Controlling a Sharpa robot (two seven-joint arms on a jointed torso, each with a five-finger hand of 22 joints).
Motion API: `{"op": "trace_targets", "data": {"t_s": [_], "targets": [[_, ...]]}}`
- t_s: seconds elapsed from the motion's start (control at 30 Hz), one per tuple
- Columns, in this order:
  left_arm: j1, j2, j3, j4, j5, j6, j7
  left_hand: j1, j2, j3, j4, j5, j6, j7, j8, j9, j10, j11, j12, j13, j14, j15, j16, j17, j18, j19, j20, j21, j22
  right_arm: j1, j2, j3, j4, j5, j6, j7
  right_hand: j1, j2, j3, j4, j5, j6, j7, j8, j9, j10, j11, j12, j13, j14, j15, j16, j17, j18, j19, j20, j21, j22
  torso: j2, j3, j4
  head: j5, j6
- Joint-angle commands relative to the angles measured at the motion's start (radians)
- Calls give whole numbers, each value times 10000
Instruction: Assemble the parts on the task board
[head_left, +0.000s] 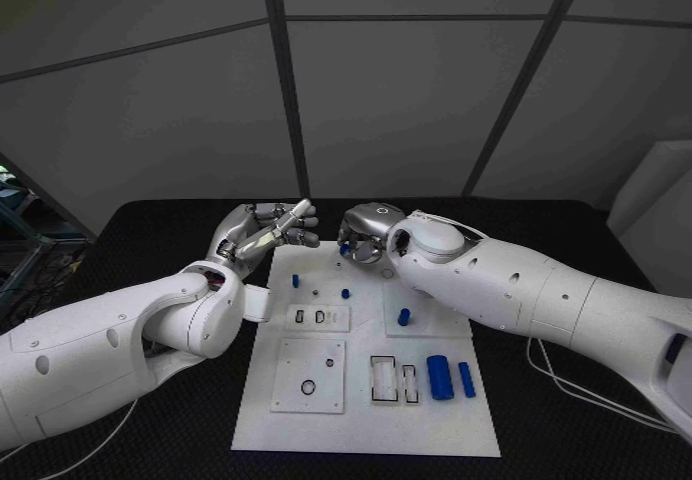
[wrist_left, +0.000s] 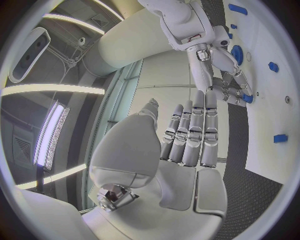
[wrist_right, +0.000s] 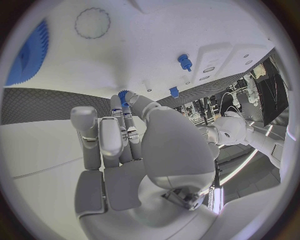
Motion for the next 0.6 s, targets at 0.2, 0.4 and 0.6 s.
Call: {"op": "trace_targets", "data": {"t_s": [0.2,0.4,0.6], "targets": [[26,7,11,9,-55,132,0,-64,23,-61,-19,-40,29,32,-34,-7,27,57,-36,-9,-69,2,-69,10,-139,12,26,63,16,14,33,-4,-124,-35,105,-17,-340,-423,-84,214,-498,-1407,361,-172,-173,-1841,435,-56,-342,-28,311,-385,-751,-128,-346,274,-106,-340,-3,3,-20,17,-8],[27,-20,11,2,-55,140,-5,-64,23,-61,-19,-40,29,32,-34,-7,27,57,-36,-9,-69,2,-69,10,-139,12,26,63,16,9,-325,-5,362,48,-498,-61,-234,-513,-429,194,-603,-2325,334,-178,-143,-2822,537,17,-336,-450,385,-774,-1478,65,-1022,491,-585,-1166,-13,32,-33,40,23],[28,-96,10,-19,-54,152,-7,-64,23,-61,-19,-40,29,32,-34,-7,27,57,-36,-9,-69,2,-69,10,-139,12,26,63,16,3,-1421,0,1687,472,-1047,-140,-163,-413,-532,237,-360,-2011,391,-72,-75,-2466,493,364,-272,-358,358,-547,-1289,41,-874,485,-391,-902,-36,52,-79,67,67]]}}
